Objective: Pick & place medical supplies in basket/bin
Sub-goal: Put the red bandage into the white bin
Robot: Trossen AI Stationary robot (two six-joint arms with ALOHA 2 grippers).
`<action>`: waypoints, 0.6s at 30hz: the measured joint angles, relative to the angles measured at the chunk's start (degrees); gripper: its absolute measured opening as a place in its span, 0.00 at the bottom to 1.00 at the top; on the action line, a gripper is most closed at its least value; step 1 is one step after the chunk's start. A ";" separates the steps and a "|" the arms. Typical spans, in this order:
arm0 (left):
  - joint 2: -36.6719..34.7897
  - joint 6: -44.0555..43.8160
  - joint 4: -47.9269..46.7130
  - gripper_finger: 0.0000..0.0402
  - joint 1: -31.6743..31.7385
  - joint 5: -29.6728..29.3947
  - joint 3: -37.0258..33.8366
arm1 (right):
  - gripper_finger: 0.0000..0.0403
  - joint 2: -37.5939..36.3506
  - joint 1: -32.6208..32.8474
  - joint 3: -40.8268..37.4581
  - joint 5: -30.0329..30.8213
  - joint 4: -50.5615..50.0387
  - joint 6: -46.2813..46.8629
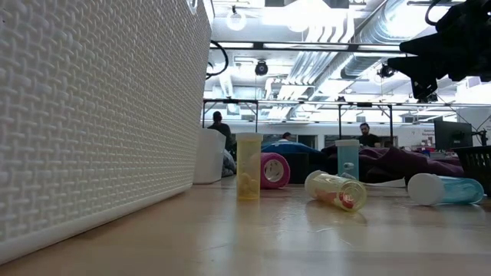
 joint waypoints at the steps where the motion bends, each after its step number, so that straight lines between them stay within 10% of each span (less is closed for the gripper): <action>1: 0.00 0.00 0.05 0.07 0.00 0.00 0.00 | 0.39 0.00 -0.02 -0.02 0.00 0.00 0.02; 18: 0.02 -3.23 6.12 0.07 -0.50 -2.08 -5.38 | 0.39 0.00 -0.02 -0.01 0.00 0.00 0.02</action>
